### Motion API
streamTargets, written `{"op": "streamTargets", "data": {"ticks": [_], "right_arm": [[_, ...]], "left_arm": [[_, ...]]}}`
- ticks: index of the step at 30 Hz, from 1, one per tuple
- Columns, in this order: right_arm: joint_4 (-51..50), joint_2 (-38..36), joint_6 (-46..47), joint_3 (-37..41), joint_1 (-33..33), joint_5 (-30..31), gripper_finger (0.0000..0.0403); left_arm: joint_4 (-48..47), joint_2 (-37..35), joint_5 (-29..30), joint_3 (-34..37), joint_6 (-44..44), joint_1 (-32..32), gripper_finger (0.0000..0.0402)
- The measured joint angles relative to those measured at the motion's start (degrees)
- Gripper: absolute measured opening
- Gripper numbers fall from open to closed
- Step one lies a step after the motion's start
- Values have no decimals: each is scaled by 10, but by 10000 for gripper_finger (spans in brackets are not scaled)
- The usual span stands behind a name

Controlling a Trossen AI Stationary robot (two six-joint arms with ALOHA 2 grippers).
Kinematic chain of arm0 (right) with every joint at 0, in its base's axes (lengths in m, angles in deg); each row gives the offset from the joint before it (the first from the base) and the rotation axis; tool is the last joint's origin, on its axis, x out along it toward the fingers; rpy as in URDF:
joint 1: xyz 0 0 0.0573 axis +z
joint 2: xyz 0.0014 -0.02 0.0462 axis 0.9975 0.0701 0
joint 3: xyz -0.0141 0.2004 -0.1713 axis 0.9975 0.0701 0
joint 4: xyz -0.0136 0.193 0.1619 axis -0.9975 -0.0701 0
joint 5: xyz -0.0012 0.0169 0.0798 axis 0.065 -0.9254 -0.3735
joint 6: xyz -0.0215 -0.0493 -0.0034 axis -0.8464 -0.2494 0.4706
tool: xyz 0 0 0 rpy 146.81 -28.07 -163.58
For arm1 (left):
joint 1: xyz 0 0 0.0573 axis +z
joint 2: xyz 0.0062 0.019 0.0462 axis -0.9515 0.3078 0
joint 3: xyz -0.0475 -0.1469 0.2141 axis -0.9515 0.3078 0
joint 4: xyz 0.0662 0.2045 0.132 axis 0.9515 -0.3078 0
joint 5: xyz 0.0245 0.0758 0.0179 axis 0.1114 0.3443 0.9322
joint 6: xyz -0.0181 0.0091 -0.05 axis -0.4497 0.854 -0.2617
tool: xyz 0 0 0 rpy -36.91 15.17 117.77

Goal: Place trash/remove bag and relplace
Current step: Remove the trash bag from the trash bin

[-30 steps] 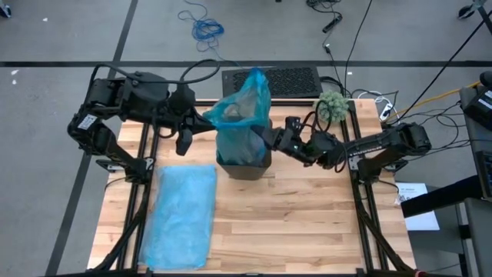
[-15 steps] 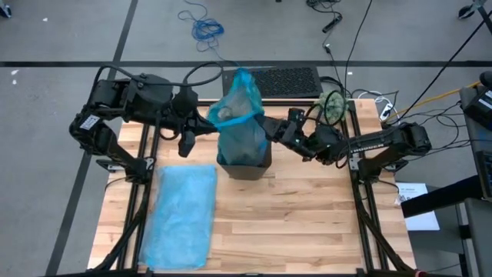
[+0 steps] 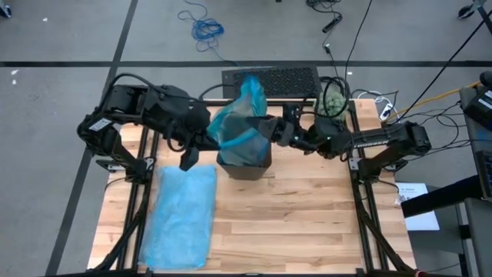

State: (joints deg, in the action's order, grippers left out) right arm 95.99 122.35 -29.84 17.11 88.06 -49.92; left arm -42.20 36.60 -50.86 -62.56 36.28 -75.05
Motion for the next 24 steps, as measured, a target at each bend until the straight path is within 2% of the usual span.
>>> {"op": "streamTargets", "data": {"ticks": [3, 7, 10, 13, 17, 20, 24], "right_arm": [[-97, -14, -59, -38, -2, -59, 6], [-370, -33, -207, -137, 6, -85, 18], [-590, -28, -335, -235, 22, -64, 32], [-731, -20, -435, -313, 49, 8, 56], [-802, -7, -531, -351, 88, 105, 95], [-808, 11, -603, -352, 115, 158, 122], [-803, 53, -658, -352, 142, 261, 143]], "left_arm": [[-11, 0, 8, 0, -4, -1, 0], [-14, -3, 31, 0, -5, 0, 0], [-7, -5, 36, 0, -5, 0, 0], [-2, -5, 47, 0, -5, 0, 0], [-2, -5, 73, 0, -5, 6, 0], [-1, -5, 76, 0, -5, 15, 0], [18, -5, 77, 0, -5, 24, 0]]}}
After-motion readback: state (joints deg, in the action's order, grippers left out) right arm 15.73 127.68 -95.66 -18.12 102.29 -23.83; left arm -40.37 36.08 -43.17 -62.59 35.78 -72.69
